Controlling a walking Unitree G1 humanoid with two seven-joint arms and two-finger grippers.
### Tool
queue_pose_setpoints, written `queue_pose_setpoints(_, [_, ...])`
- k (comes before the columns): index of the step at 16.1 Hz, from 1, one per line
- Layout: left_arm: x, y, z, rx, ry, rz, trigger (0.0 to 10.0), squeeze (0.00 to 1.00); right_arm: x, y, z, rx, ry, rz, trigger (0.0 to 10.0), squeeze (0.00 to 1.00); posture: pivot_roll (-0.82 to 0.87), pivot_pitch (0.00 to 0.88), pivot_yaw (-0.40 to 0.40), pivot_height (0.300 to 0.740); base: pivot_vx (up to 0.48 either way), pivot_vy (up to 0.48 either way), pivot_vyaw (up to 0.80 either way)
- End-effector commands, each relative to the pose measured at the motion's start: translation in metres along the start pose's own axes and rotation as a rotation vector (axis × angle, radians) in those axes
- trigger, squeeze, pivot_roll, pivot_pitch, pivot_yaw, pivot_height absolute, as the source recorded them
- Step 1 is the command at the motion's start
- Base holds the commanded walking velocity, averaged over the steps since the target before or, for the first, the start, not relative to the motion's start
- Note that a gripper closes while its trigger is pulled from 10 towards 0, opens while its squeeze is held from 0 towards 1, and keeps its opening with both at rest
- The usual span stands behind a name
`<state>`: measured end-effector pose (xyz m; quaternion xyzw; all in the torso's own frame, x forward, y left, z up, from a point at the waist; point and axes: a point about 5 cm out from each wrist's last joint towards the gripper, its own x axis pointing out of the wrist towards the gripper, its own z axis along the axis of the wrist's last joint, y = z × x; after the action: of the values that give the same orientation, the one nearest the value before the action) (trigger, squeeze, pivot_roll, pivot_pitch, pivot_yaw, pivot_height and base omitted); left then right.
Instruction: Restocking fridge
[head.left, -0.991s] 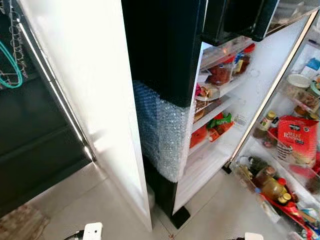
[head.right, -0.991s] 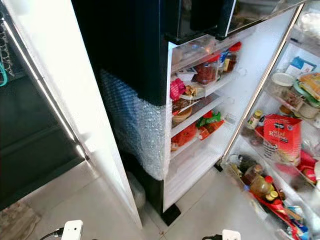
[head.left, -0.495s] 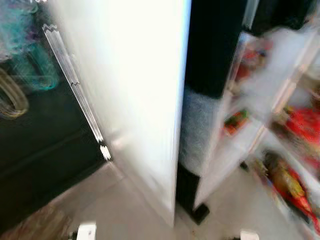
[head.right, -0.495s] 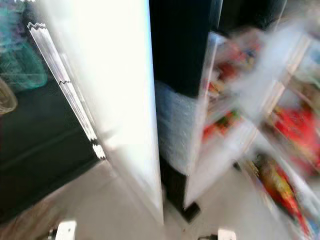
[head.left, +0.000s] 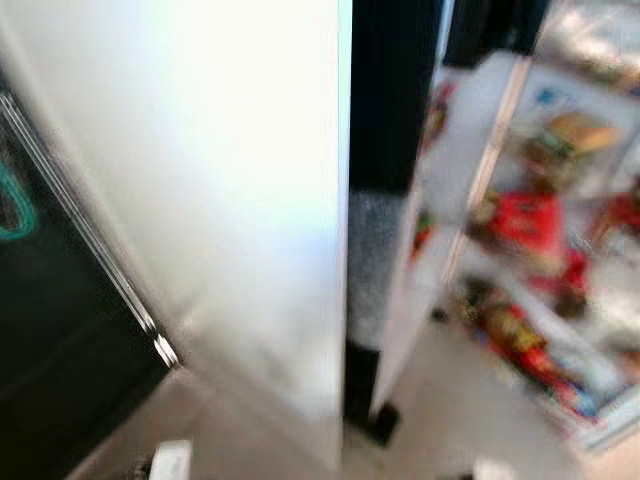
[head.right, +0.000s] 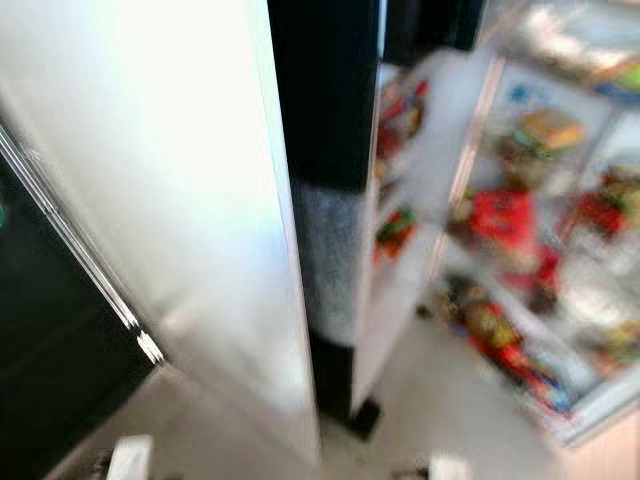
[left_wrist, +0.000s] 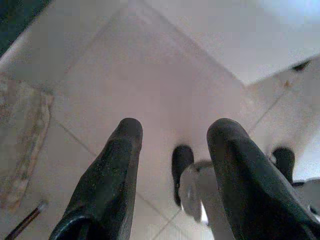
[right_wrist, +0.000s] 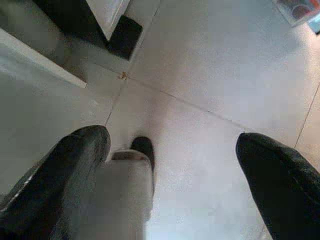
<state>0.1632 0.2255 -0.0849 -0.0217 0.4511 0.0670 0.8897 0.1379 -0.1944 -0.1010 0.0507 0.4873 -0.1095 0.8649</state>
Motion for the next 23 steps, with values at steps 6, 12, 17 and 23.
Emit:
queue_pose_setpoints(6, [0.002,-0.006,0.004,0.016,-0.004,-0.022,10.0,0.00,-0.001,-0.012,-0.003,0.012,0.004,-0.032,10.0,0.00,-0.07,0.009,0.077,0.740,0.000,0.000,-0.78])
queue_pose_setpoints(12, [0.002,-0.006,0.003,0.030,0.002,-0.026,10.0,0.00,-0.003,-0.017,0.000,0.019,-0.061,-0.121,10.0,0.00,-0.07,0.007,0.077,0.740,0.000,0.000,-0.65])
queue_pose_setpoints(17, [0.002,-0.006,0.003,0.036,0.005,-0.023,10.0,0.00,-0.005,-0.019,0.007,0.057,-0.174,-0.179,10.0,0.00,-0.08,0.004,0.077,0.740,0.000,0.000,0.00])
queue_pose_setpoints(23, [0.001,-0.005,0.001,0.044,0.008,-0.022,10.0,0.00,-0.027,-0.063,0.112,0.087,-0.695,-0.428,10.0,0.00,-0.09,0.007,0.081,0.740,0.000,0.000,0.00])
